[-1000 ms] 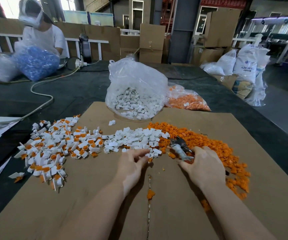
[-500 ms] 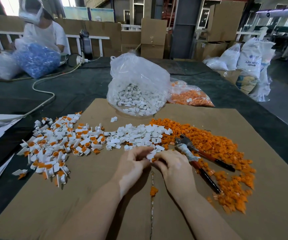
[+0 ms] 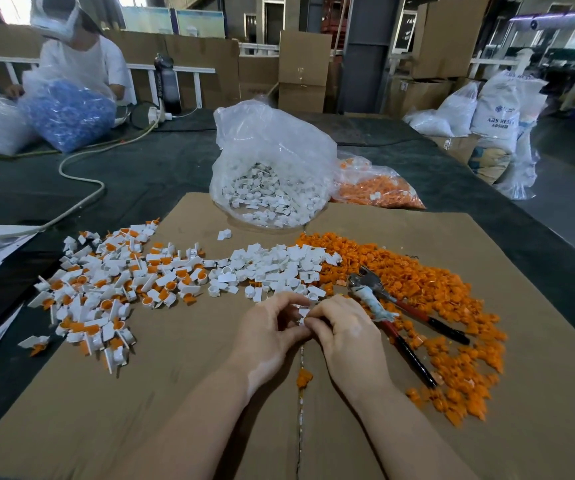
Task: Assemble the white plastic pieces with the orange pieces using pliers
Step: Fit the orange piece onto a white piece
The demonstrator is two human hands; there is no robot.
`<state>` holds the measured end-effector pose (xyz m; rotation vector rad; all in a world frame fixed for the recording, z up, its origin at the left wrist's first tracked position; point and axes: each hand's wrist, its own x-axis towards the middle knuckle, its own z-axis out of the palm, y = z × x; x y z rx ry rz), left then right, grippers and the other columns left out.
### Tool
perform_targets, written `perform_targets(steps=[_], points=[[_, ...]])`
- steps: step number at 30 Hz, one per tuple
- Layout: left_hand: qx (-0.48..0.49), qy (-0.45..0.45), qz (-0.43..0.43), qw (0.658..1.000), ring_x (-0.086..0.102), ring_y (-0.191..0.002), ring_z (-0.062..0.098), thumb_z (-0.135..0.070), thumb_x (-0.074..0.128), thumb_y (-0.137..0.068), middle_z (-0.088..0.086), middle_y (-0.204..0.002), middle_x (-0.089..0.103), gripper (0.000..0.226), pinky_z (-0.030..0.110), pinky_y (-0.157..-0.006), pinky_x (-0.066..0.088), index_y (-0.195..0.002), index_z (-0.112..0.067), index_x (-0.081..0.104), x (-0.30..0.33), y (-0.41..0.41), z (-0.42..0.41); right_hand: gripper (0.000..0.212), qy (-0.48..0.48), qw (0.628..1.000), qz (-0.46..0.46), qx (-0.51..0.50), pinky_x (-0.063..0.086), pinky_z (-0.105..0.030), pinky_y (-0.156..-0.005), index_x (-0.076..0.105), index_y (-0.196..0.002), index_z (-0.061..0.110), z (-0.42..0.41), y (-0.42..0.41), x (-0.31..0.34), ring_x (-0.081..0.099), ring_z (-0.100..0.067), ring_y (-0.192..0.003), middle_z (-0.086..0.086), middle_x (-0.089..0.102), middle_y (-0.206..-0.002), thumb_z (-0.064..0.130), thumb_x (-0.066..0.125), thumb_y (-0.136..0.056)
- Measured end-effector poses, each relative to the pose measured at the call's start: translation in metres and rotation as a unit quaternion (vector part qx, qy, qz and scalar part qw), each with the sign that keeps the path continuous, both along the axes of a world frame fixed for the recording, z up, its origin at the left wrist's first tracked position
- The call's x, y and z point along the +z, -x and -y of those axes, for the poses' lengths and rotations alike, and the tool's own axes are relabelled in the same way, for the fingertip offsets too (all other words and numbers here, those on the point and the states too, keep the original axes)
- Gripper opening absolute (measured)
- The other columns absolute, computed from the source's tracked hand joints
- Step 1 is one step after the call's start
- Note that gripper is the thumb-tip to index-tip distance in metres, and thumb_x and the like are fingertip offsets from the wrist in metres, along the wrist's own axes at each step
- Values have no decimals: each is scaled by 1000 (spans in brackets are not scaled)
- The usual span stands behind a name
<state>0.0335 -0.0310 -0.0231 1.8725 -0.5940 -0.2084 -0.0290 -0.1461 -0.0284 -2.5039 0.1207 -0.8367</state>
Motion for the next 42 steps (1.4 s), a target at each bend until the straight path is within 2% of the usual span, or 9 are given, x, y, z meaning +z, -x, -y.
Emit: perform_targets(steps=[7,11,15,25,28,32,36,38,42], points=[[74,-14,45,996,51,-84,1,-17,66,-85,-8,-94,57,16,2,-70,36,-91,-32,62,0,-1,-5,4,15,996,26,-88,51,-40,-70,71,-83,8,3,0,-1,62,-23,-79,-4,67,-79,8,73,-79],[165,-11,28,986,52,-94,12,-21,66,-85,1,-102,58,10,18,-83,38,-94,-21,67,1,-10,-15,18,43,978,-8,-202,47,-42,-72,72,-88,5,5,-3,-5,63,-31,-80,-9,68,-84,-4,73,-73],[266,-63,49,961,44,-94,10,-14,61,-88,2,-107,46,17,16,-89,31,-103,-12,68,0,-30,-32,26,94,963,-21,-250,49,-41,-66,72,-84,3,3,-5,-6,62,-33,-73,-12,67,-80,-8,79,-61],[375,-183,119,901,27,-122,25,-6,59,-89,10,-122,46,23,29,-98,28,-108,-12,68,-6,-53,-51,52,142,963,-96,-206,47,-45,-78,67,-109,2,1,-9,-6,63,-32,-96,-15,67,-106,-11,74,-59],[336,-166,180,910,28,-116,21,-1,59,-86,8,-118,47,25,22,-94,25,-108,-11,67,-7,-46,-46,60,155,963,-163,-151,24,-40,-105,34,-143,10,3,-12,-6,34,-18,-134,-7,34,-149,0,50,-86],[186,-156,212,947,51,-96,16,-6,60,-87,-7,-96,49,20,21,-84,39,-104,-13,68,-6,-37,-36,63,142,962,-200,-121,6,-32,-107,7,-150,20,8,-14,-7,5,-7,-142,4,8,-157,8,34,-94],[138,-193,195,952,49,-109,14,-29,60,-89,-5,-107,57,26,18,-86,33,-112,-19,66,-8,-29,-24,62,150,960,-198,-127,9,-30,-101,16,-148,22,9,-11,-7,17,-10,-138,6,24,-151,8,38,-91],[131,-199,191,952,47,-98,9,-31,62,-88,-7,-101,52,30,15,-79,30,-116,-20,64,-8,-28,-20,56,138,963,-186,-137,14,-31,-99,26,-143,26,9,-12,-8,28,-14,-131,8,34,-144,9,39,-91],[109,-203,176,957,48,-103,12,-27,61,-89,-5,-105,52,23,17,-83,35,-111,-23,64,-6,-26,-18,23,132,967,-145,-164,32,-36,-87,57,-112,19,4,-11,-6,52,-21,-107,2,60,-114,13,58,-89]])
